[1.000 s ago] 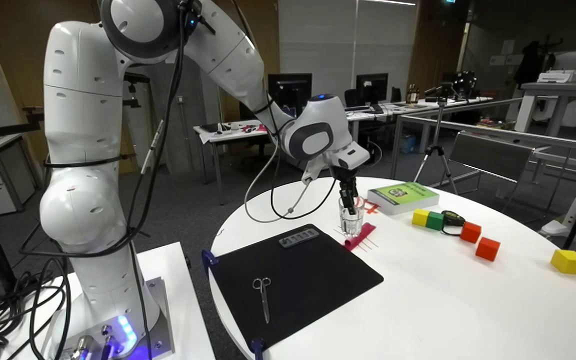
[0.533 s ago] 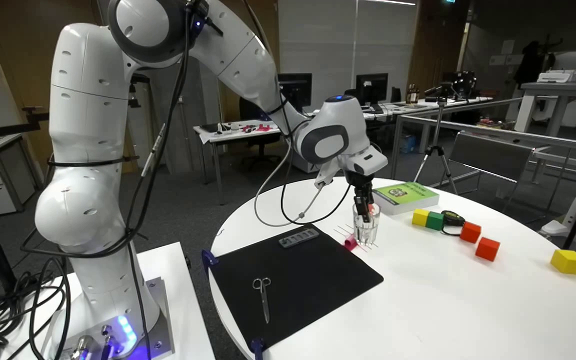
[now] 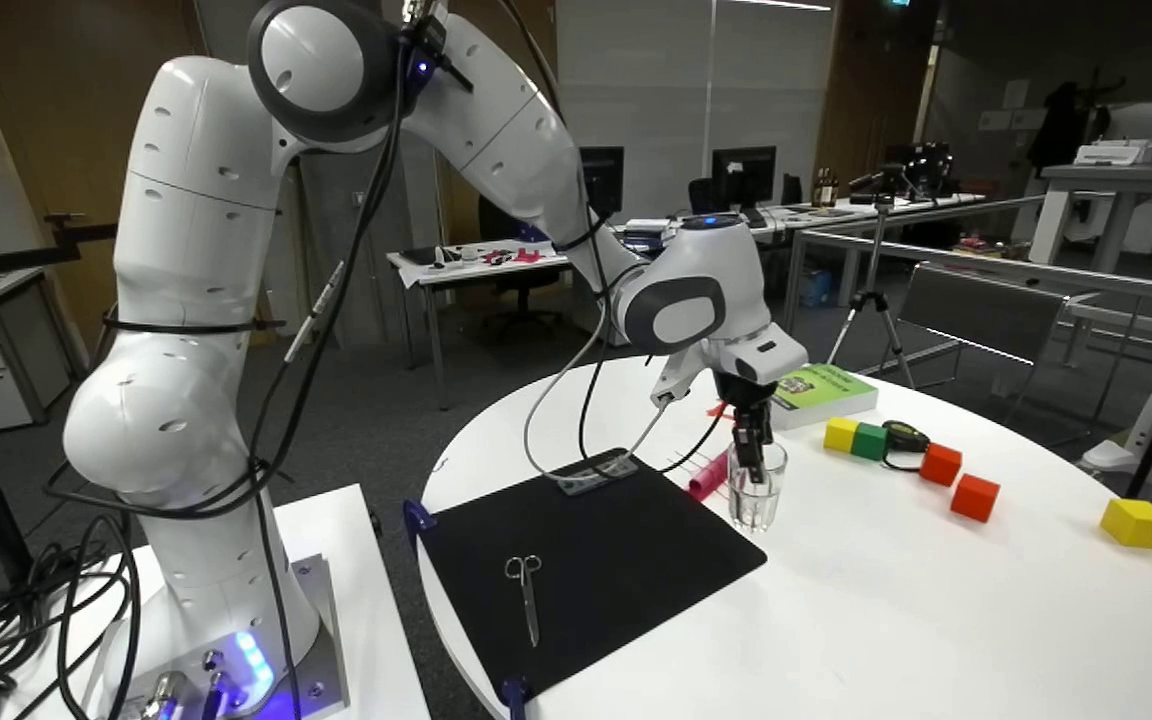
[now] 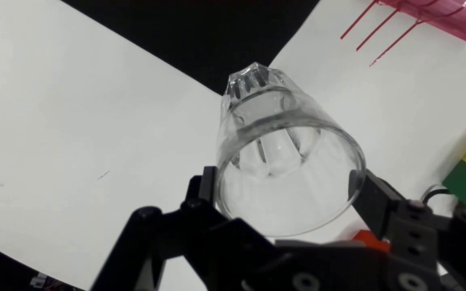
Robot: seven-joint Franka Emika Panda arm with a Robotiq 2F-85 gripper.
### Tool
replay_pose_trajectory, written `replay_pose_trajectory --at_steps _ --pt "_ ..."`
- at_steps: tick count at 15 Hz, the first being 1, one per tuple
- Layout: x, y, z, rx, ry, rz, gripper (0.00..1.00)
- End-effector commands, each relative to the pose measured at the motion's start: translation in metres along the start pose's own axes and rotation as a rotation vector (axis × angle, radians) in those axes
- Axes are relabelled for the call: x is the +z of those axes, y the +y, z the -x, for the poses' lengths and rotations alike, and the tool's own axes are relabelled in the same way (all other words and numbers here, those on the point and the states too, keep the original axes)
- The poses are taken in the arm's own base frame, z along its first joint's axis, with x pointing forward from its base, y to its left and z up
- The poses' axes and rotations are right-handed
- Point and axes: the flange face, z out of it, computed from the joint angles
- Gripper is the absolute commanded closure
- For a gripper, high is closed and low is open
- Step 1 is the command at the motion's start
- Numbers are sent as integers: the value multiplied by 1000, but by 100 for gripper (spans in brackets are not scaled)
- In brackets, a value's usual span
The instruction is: Remove the scissors from the cup, then move the cup to the right
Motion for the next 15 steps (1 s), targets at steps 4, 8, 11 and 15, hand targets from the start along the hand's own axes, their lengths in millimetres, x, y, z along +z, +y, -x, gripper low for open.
replay_pose_trajectory --at_steps 4,8,11,15 --pt "17 18 -27 -6 26 47 39" --pt "23 26 -39 10 30 59 39" --pt "26 30 -47 13 42 67 39" --pt "39 38 -52 13 55 92 39"
